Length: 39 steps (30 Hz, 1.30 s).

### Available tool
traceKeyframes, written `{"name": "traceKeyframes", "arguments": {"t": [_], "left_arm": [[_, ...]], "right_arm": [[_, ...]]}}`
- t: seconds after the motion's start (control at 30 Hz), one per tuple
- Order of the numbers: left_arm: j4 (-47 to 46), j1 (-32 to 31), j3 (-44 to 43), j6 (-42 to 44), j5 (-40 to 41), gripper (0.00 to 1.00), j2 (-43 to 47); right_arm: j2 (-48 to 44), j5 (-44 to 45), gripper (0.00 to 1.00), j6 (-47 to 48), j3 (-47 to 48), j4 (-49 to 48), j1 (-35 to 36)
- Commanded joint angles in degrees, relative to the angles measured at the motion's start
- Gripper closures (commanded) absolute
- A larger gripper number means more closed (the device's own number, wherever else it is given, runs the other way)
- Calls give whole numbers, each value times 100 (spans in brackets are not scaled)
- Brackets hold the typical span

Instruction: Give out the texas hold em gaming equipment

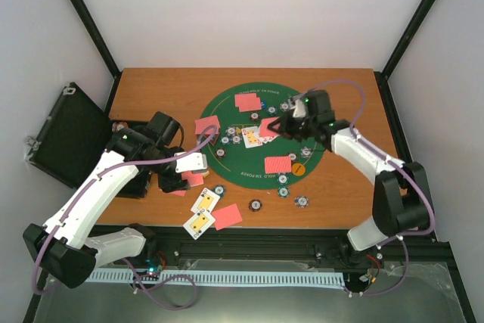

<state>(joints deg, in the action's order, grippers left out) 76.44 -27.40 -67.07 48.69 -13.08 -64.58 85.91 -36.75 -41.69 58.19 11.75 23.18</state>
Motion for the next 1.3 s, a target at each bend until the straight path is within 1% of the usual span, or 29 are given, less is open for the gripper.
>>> {"name": "traceKeyframes", "arguments": {"t": [0.0,0.07,0.13,0.3,0.4,0.57,0.6,0.63,0.7,0.73,0.83,0.87,1.0,1.13,1.2,1.23,1.27], "left_arm": [[49,-31,-156,0,-41,83,70],[56,-29,-174,-9,-50,83,52],[71,-29,-186,-23,-47,83,37],[100,-29,-235,-29,-15,83,-5],[115,-29,-269,-16,1,83,-9],[131,-29,-272,10,10,83,15],[139,-29,-272,9,10,83,20],[143,-29,-278,2,13,83,21],[172,-29,-282,3,-12,83,35],[181,-29,-276,3,-18,83,45],[164,-29,-255,15,-4,83,59],[156,-29,-248,17,6,83,57],[165,-33,-258,-15,-24,83,78],[142,-29,-207,2,-3,83,136],[130,-29,-193,4,-1,83,134],[131,-29,-197,3,-1,83,128],[120,-29,-201,-4,-6,83,123]], "right_arm": [[742,130,97,1124,535,961,-796],[1236,308,97,1314,850,1113,-1039],[1700,246,97,1383,1180,1116,-1238],[2784,197,97,1584,2114,1391,-1396],[3173,268,97,1673,2521,1610,-1457],[3581,336,97,1824,2833,1913,-1492],[3649,435,96,1871,2897,2034,-1496],[3702,575,92,1911,2964,2180,-1500],[3759,949,82,1987,3082,2470,-1509],[3735,1121,79,2023,3085,2562,-1509],[3575,1478,62,2053,3092,2752,-1509],[3521,1614,59,2058,3107,2832,-1509],[3197,2309,57,2069,3188,3143,-1518],[2811,2832,52,2059,3205,3386,-1487],[2454,2708,46,1998,2988,3255,-1447],[2211,2434,43,1918,2751,3057,-1415],[1934,1893,38,1795,2358,2804,-1368]]}}
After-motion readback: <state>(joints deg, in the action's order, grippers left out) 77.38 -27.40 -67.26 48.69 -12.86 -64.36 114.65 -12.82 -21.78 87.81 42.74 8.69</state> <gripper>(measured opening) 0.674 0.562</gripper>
